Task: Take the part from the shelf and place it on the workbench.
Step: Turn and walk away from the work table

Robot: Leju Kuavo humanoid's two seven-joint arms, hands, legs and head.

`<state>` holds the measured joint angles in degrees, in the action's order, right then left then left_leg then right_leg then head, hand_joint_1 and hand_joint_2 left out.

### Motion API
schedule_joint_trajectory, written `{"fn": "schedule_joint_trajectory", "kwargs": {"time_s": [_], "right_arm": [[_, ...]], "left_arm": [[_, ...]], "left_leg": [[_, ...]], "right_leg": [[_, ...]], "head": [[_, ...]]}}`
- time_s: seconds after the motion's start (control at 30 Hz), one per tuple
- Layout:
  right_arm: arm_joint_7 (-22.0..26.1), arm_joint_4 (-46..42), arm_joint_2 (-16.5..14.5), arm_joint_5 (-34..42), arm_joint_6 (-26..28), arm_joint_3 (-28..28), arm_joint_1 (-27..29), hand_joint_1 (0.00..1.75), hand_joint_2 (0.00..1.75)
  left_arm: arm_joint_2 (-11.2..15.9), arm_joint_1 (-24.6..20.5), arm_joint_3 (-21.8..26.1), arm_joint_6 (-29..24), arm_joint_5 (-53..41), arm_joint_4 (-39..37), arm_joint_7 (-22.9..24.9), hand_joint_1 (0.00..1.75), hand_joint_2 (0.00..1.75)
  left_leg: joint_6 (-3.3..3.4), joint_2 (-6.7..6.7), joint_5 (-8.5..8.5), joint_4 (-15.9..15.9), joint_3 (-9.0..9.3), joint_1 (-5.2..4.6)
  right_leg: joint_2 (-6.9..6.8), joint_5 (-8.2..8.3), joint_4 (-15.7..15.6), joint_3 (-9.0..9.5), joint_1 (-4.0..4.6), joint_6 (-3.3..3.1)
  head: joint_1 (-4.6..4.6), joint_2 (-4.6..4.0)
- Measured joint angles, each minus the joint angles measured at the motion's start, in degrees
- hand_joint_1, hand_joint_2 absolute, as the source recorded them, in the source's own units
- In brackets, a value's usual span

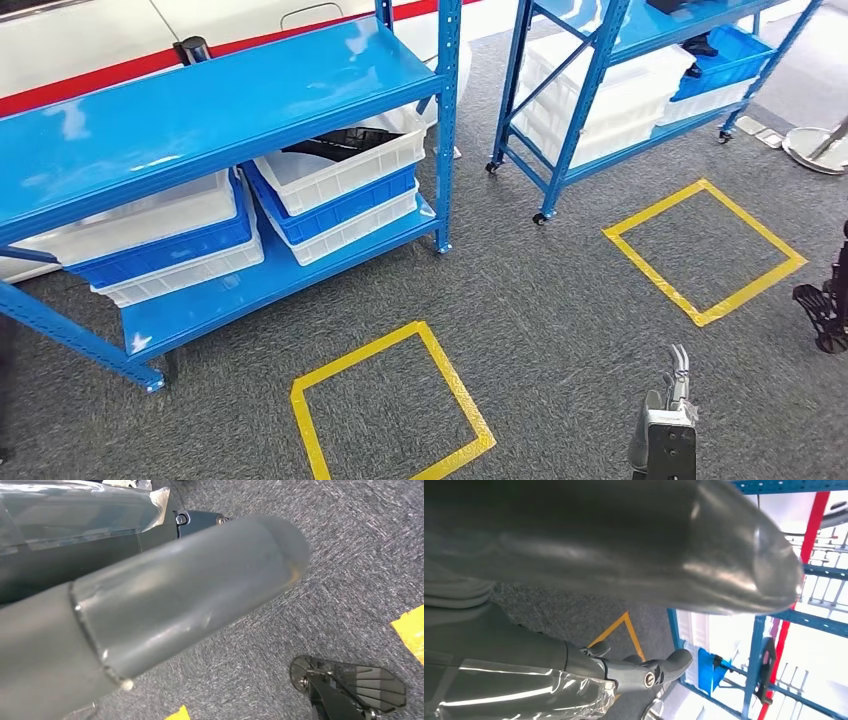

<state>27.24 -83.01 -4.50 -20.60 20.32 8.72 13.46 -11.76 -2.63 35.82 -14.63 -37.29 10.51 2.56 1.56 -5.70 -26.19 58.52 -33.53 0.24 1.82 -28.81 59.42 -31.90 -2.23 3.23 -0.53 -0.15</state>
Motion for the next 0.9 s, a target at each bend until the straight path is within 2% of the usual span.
{"fn": "schedule_joint_trajectory", "kwargs": {"time_s": [0.07,0.1,0.13,0.17,0.2,0.23,0.27,0.3,0.33,0.37,0.43,0.5,0.53,0.57,0.6,0.67,0.73,0.77,0.8,0.83,0.87,0.9], "right_arm": [[0.06,-0.08,-0.04,0.04,0.15,0.01,0.26,0.00,0.00],[0.06,-0.20,-0.07,0.03,0.18,0.01,0.34,0.00,0.00],[0.04,-0.33,-0.13,0.02,0.18,0.03,0.35,0.00,0.00],[0.01,-0.45,-0.20,-0.02,0.16,0.05,0.36,0.00,0.00],[-0.03,-0.56,-0.25,-0.05,0.14,0.05,0.41,0.00,0.00],[-0.07,-0.60,-0.29,-0.09,0.12,0.04,0.44,0.00,0.00],[-0.10,-0.59,-0.30,-0.13,0.10,0.03,0.44,0.00,0.00],[-0.13,-0.59,-0.31,-0.16,0.07,0.02,0.42,0.00,0.00],[-0.14,-0.59,-0.33,-0.21,0.02,0.01,0.37,0.00,0.00],[-0.15,-0.60,-0.35,-0.28,-0.04,0.02,0.30,0.00,0.00],[-0.16,-0.61,-0.41,-0.43,-0.18,0.07,0.12,0.00,0.00],[-0.18,-0.61,-0.43,-0.51,-0.26,0.11,-0.01,0.00,0.00],[-0.19,-0.61,-0.47,-0.51,-0.28,0.17,-0.05,0.00,0.00],[-0.20,-0.63,-0.53,-0.51,-0.28,0.22,-0.13,0.00,0.00],[-0.21,-0.66,-0.59,-0.51,-0.29,0.26,-0.23,0.00,0.00],[-0.19,-0.69,-0.57,-0.51,-0.29,0.31,-0.37,0.00,0.00],[-0.19,-0.61,-0.39,-0.50,-0.28,0.31,-0.17,0.00,0.00],[-0.20,-0.56,-0.33,-0.50,-0.26,0.31,-0.01,0.00,0.00],[-0.21,-0.52,-0.26,-0.49,-0.21,0.31,0.13,0.00,0.00],[-0.20,-0.51,-0.21,-0.49,-0.15,0.31,0.22,0.00,0.00],[-0.20,-0.50,-0.18,-0.49,-0.09,0.31,0.25,0.00,0.00],[-0.20,-0.50,-0.15,-0.49,-0.05,0.31,0.27,0.00,0.00]], "left_arm": [[0.05,0.20,0.00,-0.43,-0.01,-0.01,-0.41,0.00,0.00],[0.06,0.32,0.00,-0.58,0.00,-0.02,-0.48,0.00,0.00],[0.08,0.37,0.00,-0.73,0.02,-0.02,-0.49,0.00,0.00],[0.08,0.35,0.00,-0.85,0.04,-0.02,-0.49,0.00,0.00],[0.03,0.27,0.00,-0.97,0.05,-0.02,-0.48,0.00,0.00],[0.01,0.18,0.00,-1.09,0.07,-0.02,-0.49,0.00,0.00],[-0.02,0.13,0.00,-1.21,0.07,-0.02,-0.51,0.00,0.00],[-0.04,0.13,0.00,-1.36,0.07,-0.02,-0.56,0.00,0.00],[-0.06,0.16,0.00,-1.50,0.07,-0.02,-0.63,0.00,0.00],[-0.07,0.19,0.00,-1.62,0.09,-0.02,-0.74,0.00,0.00],[0.00,0.09,0.01,-1.74,0.17,0.00,-1.08,0.00,0.00],[0.05,-0.15,0.02,-1.81,0.26,0.03,-1.50,0.00,0.00],[0.07,-0.20,0.02,-1.82,0.30,0.04,-1.69,0.00,0.00],[0.03,-0.17,0.02,-1.82,0.33,0.05,-1.84,0.00,0.00],[-0.01,-0.02,0.02,-1.82,0.39,0.04,-1.95,0.00,0.00],[-0.08,0.10,0.04,-1.82,0.49,0.03,-2.18,0.00,0.00],[-0.21,-0.03,0.05,-1.83,0.52,0.03,-2.45,0.00,0.87],[-0.28,-0.10,0.06,-1.85,0.52,0.03,-2.55,0.00,1.31],[-0.35,-0.07,0.06,-1.89,0.52,0.02,-2.64,0.00,1.75],[-0.40,0.01,0.06,-1.96,0.52,0.01,-2.72,0.00,1.75],[-0.42,0.09,0.07,-2.04,0.52,0.00,-2.85,0.00,1.75],[-0.43,0.15,0.07,-2.11,0.52,-0.01,-3.02,0.00,1.75]], "left_leg": [[-0.45,-0.45,-0.06,0.11,-0.19,0.16],[-0.62,0.05,-0.27,0.43,-0.32,0.26],[-0.83,1.10,-1.01,1.63,-0.87,0.34],[-1.05,2.43,-2.29,3.85,-1.91,0.39],[-1.26,3.85,-3.98,7.12,-3.55,0.37],[-1.41,4.73,-5.68,10.92,-5.52,0.40],[-1.45,5.10,-6.82,14.13,-7.24,0.43],[-1.35,5.25,-7.09,15.94,-8.29,0.41],[-1.07,5.33,-6.35,15.73,-8.31,0.34],[-0.59,5.52,-4.79,13.46,-7.23,0.19],[1.01,7.64,-1.49,5.93,-3.31,-0.65],[2.13,9.60,-0.38,1.28,-0.99,-1.57],[2.24,9.60,-0.54,0.81,-0.90,-1.81],[2.35,8.96,-0.41,0.42,-0.84,-1.92],[2.37,8.30,-0.05,-0.15,-0.48,-1.75],[2.51,7.02,0.77,-1.51,0.38,-1.23],[2.64,5.70,1.20,-2.05,0.69,-0.85],[2.70,4.97,1.26,-2.05,0.65,-0.80],[2.65,4.19,1.25,-2.02,0.65,-0.73],[2.55,3.41,1.22,-1.98,0.67,-0.63],[2.35,2.64,1.15,-1.88,0.72,-0.48],[2.05,1.87,1.03,-1.66,0.74,-0.30]], "right_leg": [[-0.71,0.12,0.06,0.15,0.18,-1.14],[-1.01,0.21,0.02,0.19,0.19,-1.48],[-1.36,0.26,-0.04,0.22,0.18,-1.81],[-1.73,0.27,-0.09,0.25,0.17,-2.08],[-2.17,0.22,-0.09,0.26,0.33,-2.26],[-2.72,0.14,-0.08,0.24,0.49,-2.46],[-3.30,0.06,-0.08,0.23,0.65,-2.57],[-3.92,-0.03,-0.07,0.26,0.81,-2.69],[-4.50,-0.12,-0.08,0.33,0.99,-2.81],[-5.05,-0.20,-0.09,0.44,1.19,-2.92],[-6.11,-0.40,-0.17,0.78,1.57,-3.06],[-7.15,-0.62,-0.30,1.00,1.77,-2.91],[-7.75,-0.71,-0.40,1.11,1.81,-2.73],[-8.35,-0.76,-0.62,1.35,1.84,-2.54],[-8.39,-0.88,-0.57,1.46,1.87,-2.33],[-6.20,-2.10,1.54,0.76,1.91,-2.12],[-3.26,-4.83,7.74,-2.28,1.62,-2.26],[-2.66,-6.12,11.31,-4.16,1.48,-2.25],[-2.41,-6.73,13.75,-5.56,1.31,-2.00],[-2.30,-6.43,14.27,-6.07,1.13,-1.49],[-2.14,-5.25,12.62,-5.52,0.88,-0.79],[-1.68,-3.49,9.10,-4.04,0.54,-0.02]], "head": [[-0.10,0.00],[-0.14,0.00],[-0.28,0.00],[-0.45,0.00],[-0.60,0.00],[-0.75,0.00],[-0.77,0.00],[-0.76,0.00],[-0.79,0.00],[-0.79,0.00],[-0.75,0.00],[-0.71,0.00],[-0.71,0.00],[-0.76,0.00],[-0.74,0.00],[-0.62,0.00],[-0.41,0.00],[-0.34,0.00],[-0.32,0.00],[-0.32,0.00],[-0.32,0.00],[-0.31,0.00]]}}
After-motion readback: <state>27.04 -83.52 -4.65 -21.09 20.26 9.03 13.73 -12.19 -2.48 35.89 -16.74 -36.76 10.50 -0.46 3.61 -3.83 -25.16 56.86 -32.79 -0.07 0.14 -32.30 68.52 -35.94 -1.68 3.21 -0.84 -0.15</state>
